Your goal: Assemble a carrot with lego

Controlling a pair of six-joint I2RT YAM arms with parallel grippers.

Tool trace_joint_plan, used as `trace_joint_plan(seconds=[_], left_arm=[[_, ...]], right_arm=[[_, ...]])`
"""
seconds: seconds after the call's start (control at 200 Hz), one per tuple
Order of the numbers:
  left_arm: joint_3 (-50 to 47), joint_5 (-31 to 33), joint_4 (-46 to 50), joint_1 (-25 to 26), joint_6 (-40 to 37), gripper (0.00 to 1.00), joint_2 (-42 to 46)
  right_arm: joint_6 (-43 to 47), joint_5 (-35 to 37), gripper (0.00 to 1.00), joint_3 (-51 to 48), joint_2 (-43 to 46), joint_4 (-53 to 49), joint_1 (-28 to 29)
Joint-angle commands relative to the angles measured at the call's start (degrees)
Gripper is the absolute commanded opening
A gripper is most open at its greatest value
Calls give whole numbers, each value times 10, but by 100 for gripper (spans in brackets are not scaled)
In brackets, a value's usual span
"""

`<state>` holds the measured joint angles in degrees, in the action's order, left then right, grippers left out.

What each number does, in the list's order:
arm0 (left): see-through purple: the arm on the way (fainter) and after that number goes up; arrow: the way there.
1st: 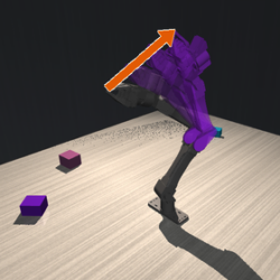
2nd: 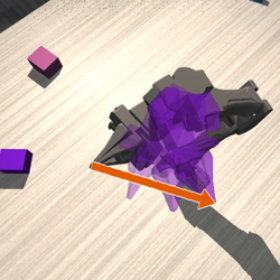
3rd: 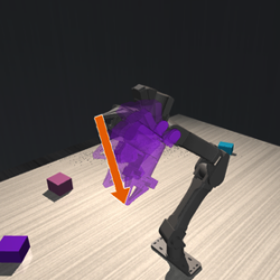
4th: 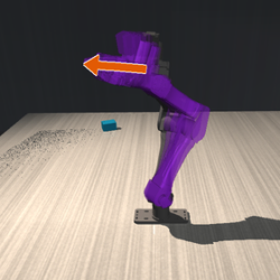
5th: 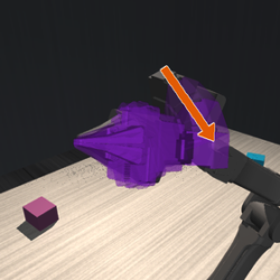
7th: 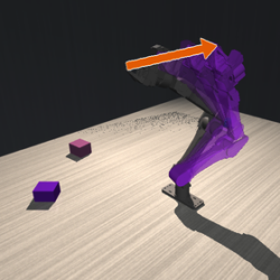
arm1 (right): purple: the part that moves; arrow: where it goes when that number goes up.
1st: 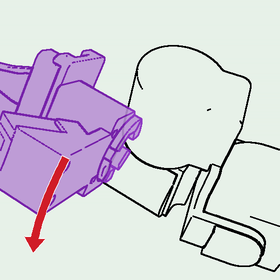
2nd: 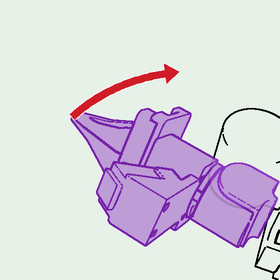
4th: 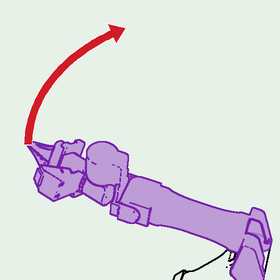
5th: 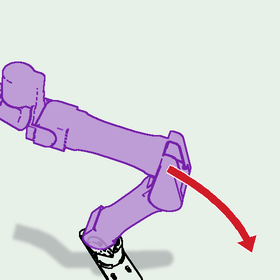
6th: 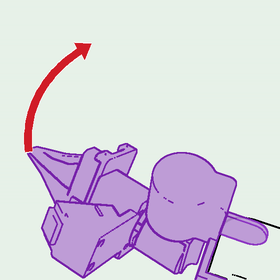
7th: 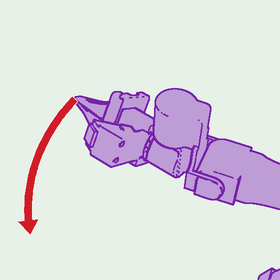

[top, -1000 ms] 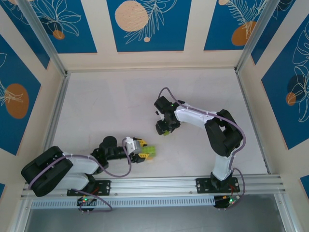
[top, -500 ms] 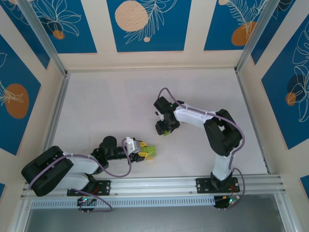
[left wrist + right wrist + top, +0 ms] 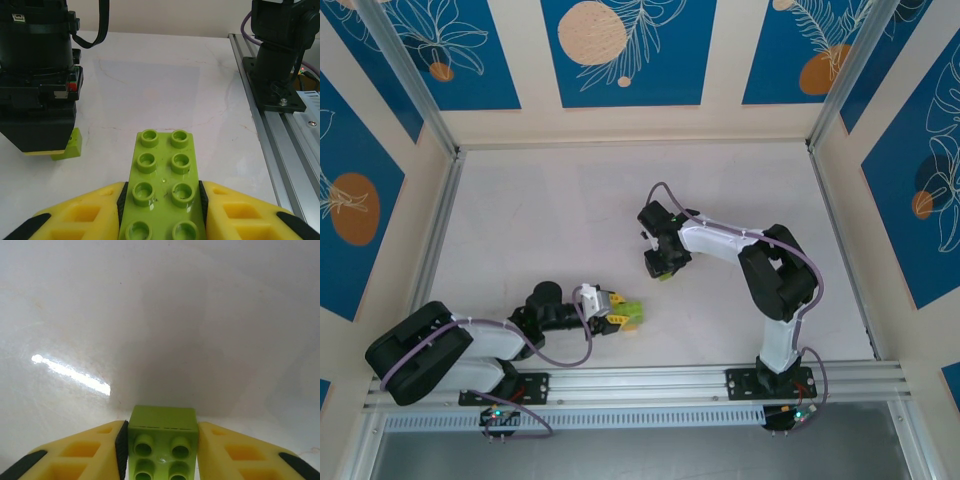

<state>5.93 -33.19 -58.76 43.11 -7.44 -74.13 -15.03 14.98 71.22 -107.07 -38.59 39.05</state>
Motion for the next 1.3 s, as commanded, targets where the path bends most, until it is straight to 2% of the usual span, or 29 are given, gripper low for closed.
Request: trace_joint_plan(seconds=[0.0,0.19,0.445,0.73,1.005,1.295], left_arm=[[6,-15,-5,-6,-1,37,-5],[10,-16,1,-6,-2,37,-9],[14,-13,10,-6,-5,37,-11],[18,-14,16,-6,-6,36,-15],[20,-12,18,-6,-8,36,-20],[19,-10,20,-6,-10,35,-19]], right_arm=[[-6,-11,38,-9,5,-13,6],[-22,-8,37,-10,33,-34,8],[-84,-8,37,24,96,-126,24],[-185,-37,36,77,182,-235,87],[-275,-41,35,129,153,-297,175],[-325,-28,35,140,157,-328,193]])
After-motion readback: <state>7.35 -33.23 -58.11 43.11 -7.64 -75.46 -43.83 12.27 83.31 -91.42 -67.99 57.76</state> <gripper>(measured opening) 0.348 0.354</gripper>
